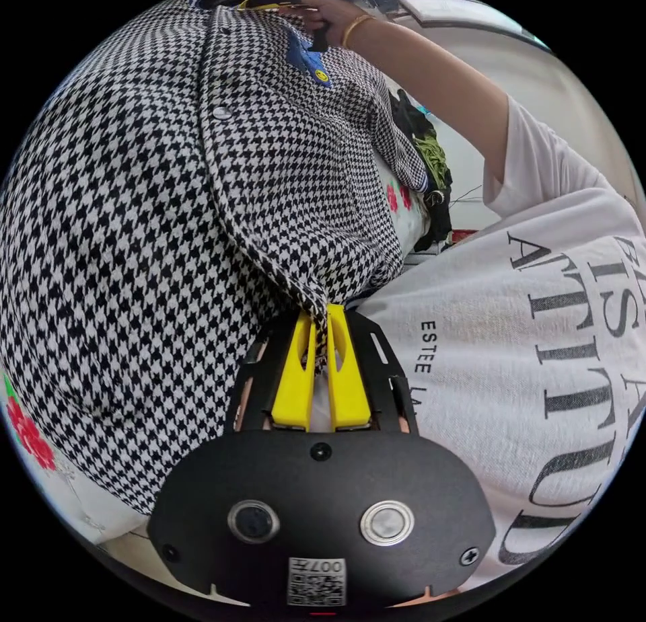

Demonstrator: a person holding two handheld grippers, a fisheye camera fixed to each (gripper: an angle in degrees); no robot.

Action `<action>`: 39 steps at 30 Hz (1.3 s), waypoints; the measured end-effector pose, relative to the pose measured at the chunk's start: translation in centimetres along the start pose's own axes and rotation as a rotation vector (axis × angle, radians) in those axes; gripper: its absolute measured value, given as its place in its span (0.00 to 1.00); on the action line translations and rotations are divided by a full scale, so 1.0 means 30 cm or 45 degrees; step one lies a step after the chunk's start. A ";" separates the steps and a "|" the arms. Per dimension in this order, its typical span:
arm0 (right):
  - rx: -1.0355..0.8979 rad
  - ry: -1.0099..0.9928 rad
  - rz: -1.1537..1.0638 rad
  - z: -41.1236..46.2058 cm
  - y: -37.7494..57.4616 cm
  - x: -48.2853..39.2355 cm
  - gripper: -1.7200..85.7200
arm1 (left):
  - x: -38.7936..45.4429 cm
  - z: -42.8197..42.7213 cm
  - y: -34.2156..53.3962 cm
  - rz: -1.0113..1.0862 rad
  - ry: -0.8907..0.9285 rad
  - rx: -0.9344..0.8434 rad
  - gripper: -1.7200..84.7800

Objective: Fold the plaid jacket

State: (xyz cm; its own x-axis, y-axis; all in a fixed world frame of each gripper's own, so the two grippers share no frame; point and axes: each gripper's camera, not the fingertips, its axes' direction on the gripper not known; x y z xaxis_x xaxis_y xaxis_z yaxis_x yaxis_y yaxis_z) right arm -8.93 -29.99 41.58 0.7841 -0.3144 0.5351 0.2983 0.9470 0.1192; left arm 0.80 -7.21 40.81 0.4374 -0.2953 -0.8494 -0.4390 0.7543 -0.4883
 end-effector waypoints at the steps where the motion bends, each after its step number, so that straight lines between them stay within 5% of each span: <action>1: 0.111 -0.035 0.014 -0.085 0.047 0.023 0.04 | 0.010 0.001 -0.018 0.022 -0.020 -0.004 0.01; 6: 0.282 -0.159 0.172 -0.357 0.420 0.153 0.06 | -0.019 0.001 -0.058 -0.030 0.088 0.023 0.01; 12: -0.029 -0.185 0.495 -0.447 1.036 0.272 0.09 | -0.023 -0.015 -0.097 -0.089 0.179 0.048 0.02; 16: -0.168 -0.450 0.599 -0.448 1.277 0.224 0.10 | 0.043 -0.013 -0.131 -0.043 0.121 0.003 0.04; 21: -0.218 -0.575 0.549 -0.413 1.317 0.125 0.10 | 0.152 0.011 -0.135 0.084 0.096 -0.049 0.11; 24: -0.276 -0.407 0.409 -0.404 1.277 0.077 0.09 | 0.184 0.046 -0.128 0.068 -0.103 -0.060 0.07; 30: -0.332 -0.190 0.313 -0.439 1.286 0.038 0.09 | 0.171 0.130 -0.126 -0.080 0.067 0.024 0.07; 39: 0.010 -0.257 0.701 -0.643 1.294 0.191 0.09 | 0.097 -0.231 0.112 -0.297 -0.020 0.698 0.11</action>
State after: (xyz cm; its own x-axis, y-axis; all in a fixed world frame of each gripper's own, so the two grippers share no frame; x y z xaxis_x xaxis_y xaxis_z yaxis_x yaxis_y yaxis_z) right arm 17.64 3.69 33.16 0.7031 0.2421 0.6686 -0.1280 0.9680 -0.2160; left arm -4.85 -9.60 35.29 0.4867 -0.4839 -0.7273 0.1374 0.8646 -0.4833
